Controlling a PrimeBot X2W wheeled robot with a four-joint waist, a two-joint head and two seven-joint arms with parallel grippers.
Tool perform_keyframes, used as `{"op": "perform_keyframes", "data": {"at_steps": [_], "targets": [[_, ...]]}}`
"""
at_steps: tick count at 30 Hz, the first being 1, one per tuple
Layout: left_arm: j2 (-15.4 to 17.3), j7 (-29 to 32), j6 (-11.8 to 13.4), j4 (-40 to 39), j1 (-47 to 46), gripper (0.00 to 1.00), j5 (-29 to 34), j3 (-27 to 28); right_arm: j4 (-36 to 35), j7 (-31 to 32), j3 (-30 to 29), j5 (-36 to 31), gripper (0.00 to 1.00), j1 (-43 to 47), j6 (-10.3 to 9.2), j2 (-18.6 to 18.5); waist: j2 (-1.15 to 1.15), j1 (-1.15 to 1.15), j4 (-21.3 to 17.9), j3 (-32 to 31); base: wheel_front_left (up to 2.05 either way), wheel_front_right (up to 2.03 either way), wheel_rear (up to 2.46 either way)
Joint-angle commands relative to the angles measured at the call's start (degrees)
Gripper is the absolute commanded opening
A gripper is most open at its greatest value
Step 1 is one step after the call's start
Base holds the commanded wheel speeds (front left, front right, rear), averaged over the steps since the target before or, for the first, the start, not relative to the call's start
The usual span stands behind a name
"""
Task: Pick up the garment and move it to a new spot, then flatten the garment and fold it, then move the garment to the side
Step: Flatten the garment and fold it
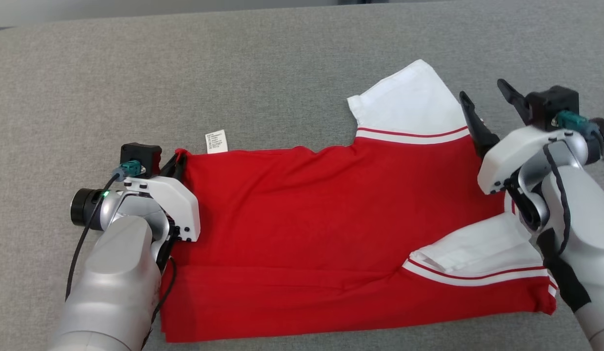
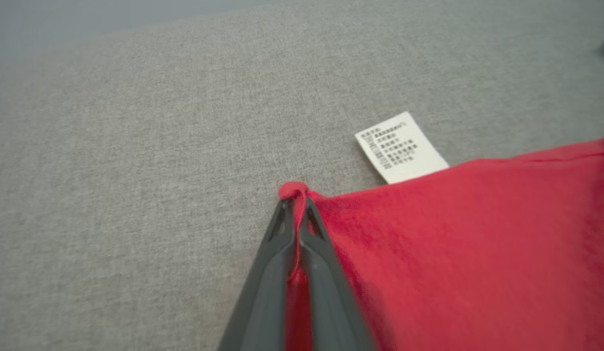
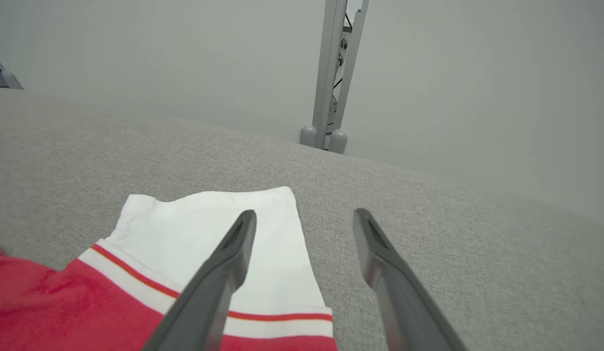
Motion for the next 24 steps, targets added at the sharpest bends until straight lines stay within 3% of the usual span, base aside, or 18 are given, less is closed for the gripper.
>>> {"op": "perform_keyframes", "data": {"at_steps": [1, 9, 16, 24], "targets": [[0.5, -0.4, 0.2, 0.6, -0.4, 0.00, 0.1, -0.6, 2.1, 1.8, 1.3, 1.2, 1.00, -2.9, -0.01, -0.7, 0.00, 0.00, 1.7, 1.1, 0.00, 0.00, 0.00], [-0.4, -3.9, -0.5, -1.5, -1.7, 0.00, -0.7, -3.6, 12.0, 9.6, 5.4, 5.2, 1.00, -12.9, -0.01, -2.4, 0.00, 0.00, 6.8, 4.1, 0.00, 0.00, 0.00], [-0.5, -4.5, -1.7, -6.9, -0.9, 0.00, -7.0, -11.3, 19.0, 14.1, 6.5, 8.2, 1.00, -19.3, -0.01, -4.5, 0.00, 0.00, 10.7, 6.4, 0.00, 0.00, 0.00], [-0.6, -4.0, 0.9, -11.3, -0.9, 0.00, -14.2, -20.1, 23.6, 18.4, 9.7, 9.6, 1.00, -23.2, -0.01, -5.7, 0.00, 0.00, 13.0, 8.3, 0.00, 0.00, 0.00]]}}
